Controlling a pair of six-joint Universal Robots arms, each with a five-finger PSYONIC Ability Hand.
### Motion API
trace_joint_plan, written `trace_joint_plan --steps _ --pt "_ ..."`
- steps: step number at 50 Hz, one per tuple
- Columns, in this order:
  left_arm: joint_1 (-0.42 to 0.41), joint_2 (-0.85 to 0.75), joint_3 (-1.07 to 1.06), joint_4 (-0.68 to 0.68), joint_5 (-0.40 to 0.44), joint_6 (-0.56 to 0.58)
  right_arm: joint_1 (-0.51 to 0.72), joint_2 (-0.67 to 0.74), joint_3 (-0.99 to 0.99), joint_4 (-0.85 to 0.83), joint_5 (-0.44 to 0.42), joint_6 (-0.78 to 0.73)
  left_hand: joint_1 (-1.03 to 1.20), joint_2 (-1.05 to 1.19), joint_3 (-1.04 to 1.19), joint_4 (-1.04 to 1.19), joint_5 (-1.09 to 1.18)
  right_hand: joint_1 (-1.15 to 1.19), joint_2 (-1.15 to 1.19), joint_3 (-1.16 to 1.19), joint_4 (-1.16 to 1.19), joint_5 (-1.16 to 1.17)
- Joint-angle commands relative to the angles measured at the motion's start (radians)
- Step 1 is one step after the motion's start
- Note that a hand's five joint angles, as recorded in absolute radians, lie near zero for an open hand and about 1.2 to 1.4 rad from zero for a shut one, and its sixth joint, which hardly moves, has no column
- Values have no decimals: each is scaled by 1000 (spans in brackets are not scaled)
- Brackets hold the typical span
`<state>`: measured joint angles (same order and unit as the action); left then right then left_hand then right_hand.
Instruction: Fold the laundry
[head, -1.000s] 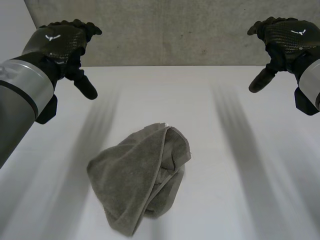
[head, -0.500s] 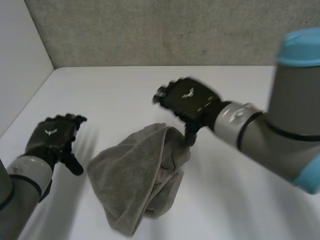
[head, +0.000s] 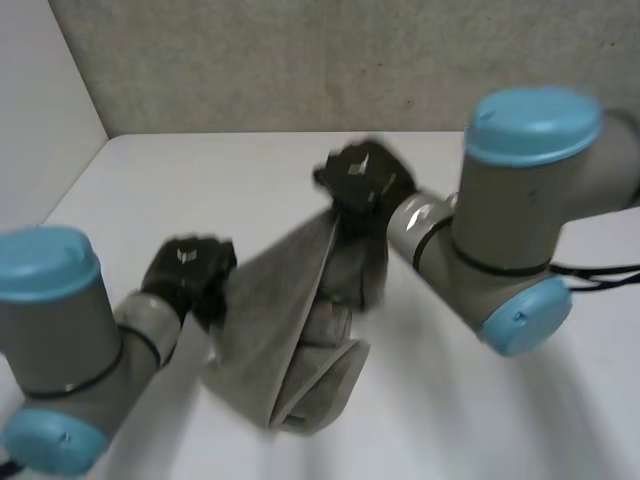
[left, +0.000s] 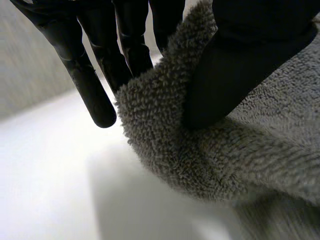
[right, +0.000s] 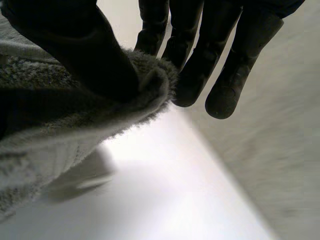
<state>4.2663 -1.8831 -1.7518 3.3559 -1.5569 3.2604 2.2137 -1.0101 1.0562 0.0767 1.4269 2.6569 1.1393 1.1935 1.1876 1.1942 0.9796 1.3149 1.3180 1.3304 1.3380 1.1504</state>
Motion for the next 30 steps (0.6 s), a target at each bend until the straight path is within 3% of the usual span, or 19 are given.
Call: trace_joint_plan --steps 1,4,10,21,30 --pt "-51 123 355 -42 -21 5 -57 -291 42 -249 182 54 257 203 209 202 242 81 78 66 58 71" --pt "-74 185 510 -41 -34 1 -103 -396 80 -311 193 55 257 203 209 202 242 81 78 66 58 71" --pt "-131 220 629 -55 -35 -50 -118 -527 160 -230 107 49 257 203 209 202 242 81 78 66 58 71" --pt "-218 219 542 -216 -25 -114 -129 -662 257 -127 64 44 257 203 209 202 242 81 78 66 58 71" --pt "-223 257 532 -233 -5 -110 -129 -685 226 -80 63 3 257 203 209 202 242 81 78 66 58 71"
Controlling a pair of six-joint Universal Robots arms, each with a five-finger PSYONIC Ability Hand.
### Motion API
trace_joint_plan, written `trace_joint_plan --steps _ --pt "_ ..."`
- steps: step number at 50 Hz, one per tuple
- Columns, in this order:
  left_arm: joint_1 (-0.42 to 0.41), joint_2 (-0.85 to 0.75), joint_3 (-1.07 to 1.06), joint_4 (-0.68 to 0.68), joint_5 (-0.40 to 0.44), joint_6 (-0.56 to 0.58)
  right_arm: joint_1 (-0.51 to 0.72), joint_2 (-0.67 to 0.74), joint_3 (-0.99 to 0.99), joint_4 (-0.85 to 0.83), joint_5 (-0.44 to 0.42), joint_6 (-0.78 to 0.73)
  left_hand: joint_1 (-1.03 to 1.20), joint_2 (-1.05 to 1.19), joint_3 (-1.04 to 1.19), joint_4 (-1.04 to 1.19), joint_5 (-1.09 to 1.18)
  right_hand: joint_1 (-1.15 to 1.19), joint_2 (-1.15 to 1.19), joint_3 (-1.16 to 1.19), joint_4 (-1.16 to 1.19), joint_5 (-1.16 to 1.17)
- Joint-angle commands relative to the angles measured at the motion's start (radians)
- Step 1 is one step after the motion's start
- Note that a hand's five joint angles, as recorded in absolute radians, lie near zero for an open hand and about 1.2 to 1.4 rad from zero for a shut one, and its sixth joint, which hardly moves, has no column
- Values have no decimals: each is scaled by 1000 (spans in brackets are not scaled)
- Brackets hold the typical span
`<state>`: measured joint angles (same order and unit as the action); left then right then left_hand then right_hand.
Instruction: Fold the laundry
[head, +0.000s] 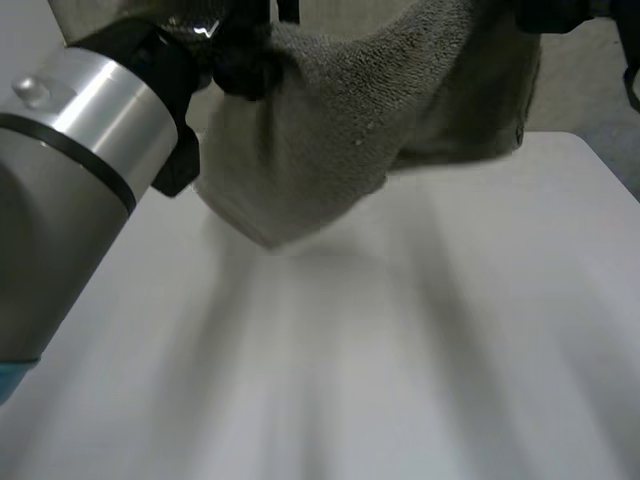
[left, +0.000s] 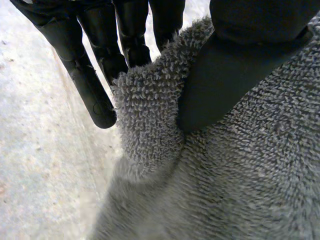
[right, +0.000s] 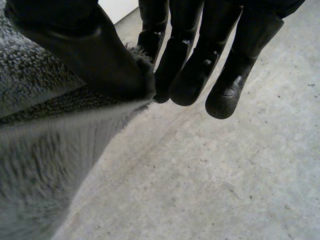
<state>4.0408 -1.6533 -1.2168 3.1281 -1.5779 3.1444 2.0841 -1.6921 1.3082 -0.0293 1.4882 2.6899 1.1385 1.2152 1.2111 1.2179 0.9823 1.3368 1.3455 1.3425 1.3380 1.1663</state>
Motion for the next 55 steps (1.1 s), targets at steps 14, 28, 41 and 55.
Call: trace_joint_plan --steps 14,28,41,55 --pt "46 -326 94 15 35 13 -9 279 -29 55 -28 -62 258 181 185 178 239 59 51 54 58 55" --pt "50 -780 410 66 18 263 -36 634 -96 45 13 -156 -652 -729 -725 -731 -670 59 51 54 58 55" --pt "73 -545 220 -3 -83 313 -102 640 -86 35 49 -163 -957 -1034 -1030 -1037 -976 59 51 54 58 55" --pt "60 -232 -253 4 -93 230 -124 663 -56 12 47 -165 -931 -1008 -1003 -1010 -949 59 51 54 58 55"
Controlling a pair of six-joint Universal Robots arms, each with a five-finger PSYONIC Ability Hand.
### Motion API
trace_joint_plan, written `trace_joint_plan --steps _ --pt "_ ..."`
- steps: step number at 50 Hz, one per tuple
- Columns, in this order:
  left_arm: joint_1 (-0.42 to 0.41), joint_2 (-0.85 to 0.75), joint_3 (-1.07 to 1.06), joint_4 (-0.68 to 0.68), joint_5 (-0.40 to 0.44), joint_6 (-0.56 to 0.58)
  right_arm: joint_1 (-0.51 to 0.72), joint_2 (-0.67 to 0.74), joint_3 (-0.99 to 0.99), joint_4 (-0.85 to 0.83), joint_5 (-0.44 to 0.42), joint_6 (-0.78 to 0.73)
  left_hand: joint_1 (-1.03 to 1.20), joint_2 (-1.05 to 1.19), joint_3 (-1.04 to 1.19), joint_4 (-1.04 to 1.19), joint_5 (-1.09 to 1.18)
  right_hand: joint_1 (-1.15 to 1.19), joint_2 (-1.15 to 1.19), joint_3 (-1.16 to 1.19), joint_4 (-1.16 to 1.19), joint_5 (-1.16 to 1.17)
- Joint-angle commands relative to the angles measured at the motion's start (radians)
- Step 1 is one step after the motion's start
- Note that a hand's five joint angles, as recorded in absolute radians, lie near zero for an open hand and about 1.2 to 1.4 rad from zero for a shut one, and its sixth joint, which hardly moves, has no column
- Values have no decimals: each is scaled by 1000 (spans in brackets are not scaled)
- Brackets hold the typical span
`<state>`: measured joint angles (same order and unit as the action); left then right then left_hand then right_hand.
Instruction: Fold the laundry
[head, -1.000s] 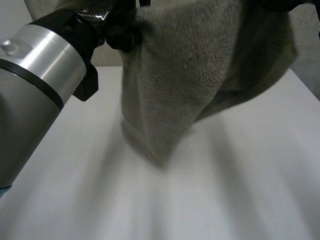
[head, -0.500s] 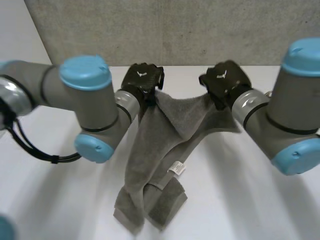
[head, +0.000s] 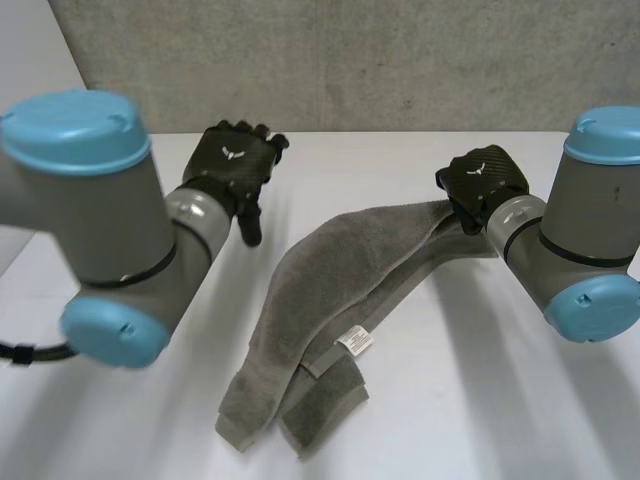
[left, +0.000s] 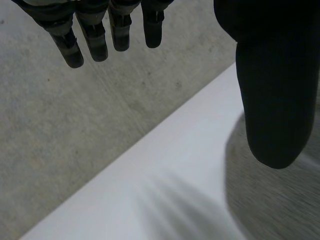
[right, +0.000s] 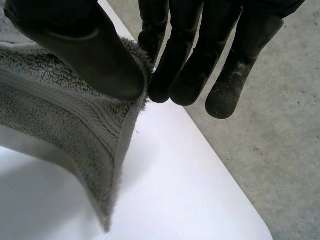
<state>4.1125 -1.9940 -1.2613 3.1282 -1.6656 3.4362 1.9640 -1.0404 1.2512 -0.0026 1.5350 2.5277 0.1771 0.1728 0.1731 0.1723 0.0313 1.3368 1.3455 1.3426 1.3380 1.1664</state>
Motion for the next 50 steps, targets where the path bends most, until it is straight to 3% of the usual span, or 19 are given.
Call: trace_joint_plan --steps 1,8,18,27,50 --pt "-15 125 -251 3 -6 -80 -13 10 1 -14 1 -3 39 44 43 44 11 59 51 54 58 55" --pt "-52 187 -440 3 -19 -124 -28 16 -1 -14 -1 -4 25 29 29 30 -4 59 51 54 58 55" --pt "-95 184 -529 6 -26 -170 -28 42 4 -14 -1 -7 22 26 26 27 -7 59 51 54 58 55" --pt "-116 181 -530 22 -78 -270 -28 48 8 -14 -1 -7 33 38 38 38 5 59 51 54 58 55" --pt "-218 51 -458 130 -181 -316 -11 69 22 -16 1 -23 36 41 40 41 8 59 51 54 58 55"
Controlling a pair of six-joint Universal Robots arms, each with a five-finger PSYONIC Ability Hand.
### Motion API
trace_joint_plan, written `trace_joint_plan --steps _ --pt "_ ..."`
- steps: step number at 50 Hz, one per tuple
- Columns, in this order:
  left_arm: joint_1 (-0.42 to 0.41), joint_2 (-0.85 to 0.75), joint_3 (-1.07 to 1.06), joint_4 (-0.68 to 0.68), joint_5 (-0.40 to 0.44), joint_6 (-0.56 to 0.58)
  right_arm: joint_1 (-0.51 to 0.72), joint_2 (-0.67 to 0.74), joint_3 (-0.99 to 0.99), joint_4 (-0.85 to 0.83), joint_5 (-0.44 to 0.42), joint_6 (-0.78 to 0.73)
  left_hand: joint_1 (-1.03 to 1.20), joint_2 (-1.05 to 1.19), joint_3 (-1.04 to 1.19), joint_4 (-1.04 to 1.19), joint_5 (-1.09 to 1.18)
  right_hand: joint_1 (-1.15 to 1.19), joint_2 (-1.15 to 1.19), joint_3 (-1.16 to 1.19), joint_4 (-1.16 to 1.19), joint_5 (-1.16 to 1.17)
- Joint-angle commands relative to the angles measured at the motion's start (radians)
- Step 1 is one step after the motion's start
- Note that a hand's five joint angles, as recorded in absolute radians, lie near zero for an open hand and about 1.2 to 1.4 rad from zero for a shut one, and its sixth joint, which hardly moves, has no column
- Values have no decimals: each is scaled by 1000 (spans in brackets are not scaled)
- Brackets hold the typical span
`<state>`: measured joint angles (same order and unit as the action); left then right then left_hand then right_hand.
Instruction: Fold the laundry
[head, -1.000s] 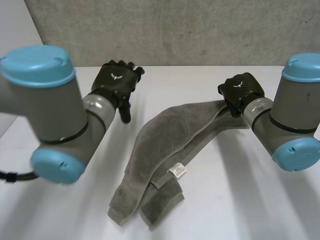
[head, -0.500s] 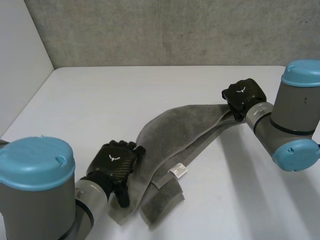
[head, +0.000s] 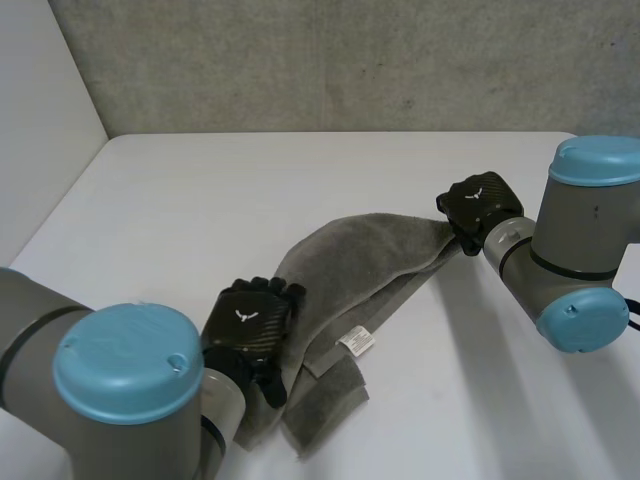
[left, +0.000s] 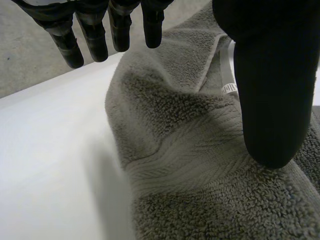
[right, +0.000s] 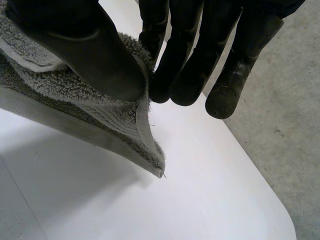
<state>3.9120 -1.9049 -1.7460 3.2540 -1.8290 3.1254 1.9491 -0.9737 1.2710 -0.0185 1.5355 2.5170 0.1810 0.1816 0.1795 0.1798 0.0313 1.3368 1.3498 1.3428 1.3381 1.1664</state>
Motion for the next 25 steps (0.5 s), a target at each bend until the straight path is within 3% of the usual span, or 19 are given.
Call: trace_joint_plan --steps 1,16,22,25 --pt "-19 -43 33 7 -29 -13 4 3 2 0 0 -12 32 32 34 34 8 59 46 54 58 55" --pt "-30 -125 53 56 -84 -8 4 16 2 0 0 -20 59 58 60 60 34 59 46 54 58 55" --pt "-26 -158 62 78 -138 24 4 20 2 0 0 -21 311 311 313 313 287 59 46 54 58 55" --pt "-14 -151 56 105 -174 42 4 20 1 0 0 -23 565 565 567 567 541 59 46 54 58 55"
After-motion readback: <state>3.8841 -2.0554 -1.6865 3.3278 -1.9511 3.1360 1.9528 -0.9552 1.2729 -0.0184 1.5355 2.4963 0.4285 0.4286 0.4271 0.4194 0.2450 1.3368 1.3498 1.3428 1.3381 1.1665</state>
